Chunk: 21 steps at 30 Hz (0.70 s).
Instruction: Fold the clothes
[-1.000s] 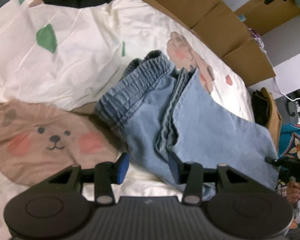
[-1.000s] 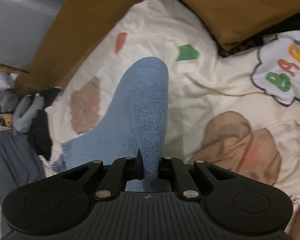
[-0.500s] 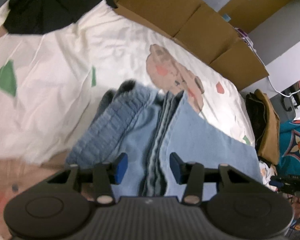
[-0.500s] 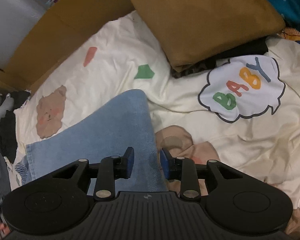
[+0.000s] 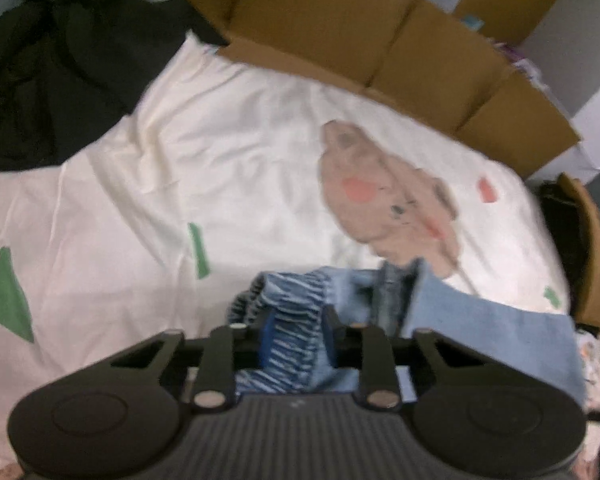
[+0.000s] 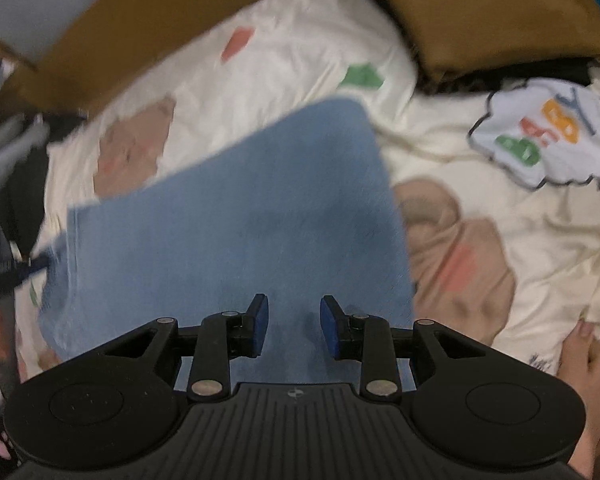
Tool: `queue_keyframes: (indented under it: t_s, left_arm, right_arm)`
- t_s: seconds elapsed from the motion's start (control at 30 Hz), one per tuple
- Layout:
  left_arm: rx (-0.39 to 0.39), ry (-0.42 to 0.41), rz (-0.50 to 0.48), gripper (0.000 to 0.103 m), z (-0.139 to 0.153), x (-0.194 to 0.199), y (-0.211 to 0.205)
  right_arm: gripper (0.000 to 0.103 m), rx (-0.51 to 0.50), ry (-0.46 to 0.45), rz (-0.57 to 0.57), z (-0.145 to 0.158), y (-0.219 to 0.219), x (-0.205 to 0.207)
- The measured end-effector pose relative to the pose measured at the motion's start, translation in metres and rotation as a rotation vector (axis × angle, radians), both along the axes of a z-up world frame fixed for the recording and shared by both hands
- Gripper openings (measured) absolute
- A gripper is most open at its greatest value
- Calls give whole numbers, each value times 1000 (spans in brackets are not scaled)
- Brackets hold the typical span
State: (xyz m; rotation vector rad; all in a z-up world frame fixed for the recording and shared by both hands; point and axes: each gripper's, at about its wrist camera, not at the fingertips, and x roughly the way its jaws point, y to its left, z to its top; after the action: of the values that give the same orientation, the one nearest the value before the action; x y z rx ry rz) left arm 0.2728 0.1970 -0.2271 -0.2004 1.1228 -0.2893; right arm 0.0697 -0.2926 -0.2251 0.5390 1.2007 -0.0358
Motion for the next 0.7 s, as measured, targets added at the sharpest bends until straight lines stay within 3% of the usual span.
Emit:
queue_keyframes:
  t_s: [0.33,0.43,0.6,0.7]
  left_arm:
    - [54,57,61,22,-33,15,1]
    - [101,67,61,36,-32,19,-1]
    - [97,74,22,23,-6,8,5]
    - [107,47,-27,23,12,-13,5]
  right_arm:
    - [34,-59,95,68,-39,34,-12]
    - [34,-70,88,75,-41,40,-16]
    - [34,-45,34,52,-27,43,-23]
    - [43,-27,-9,12,-16,43,-24]
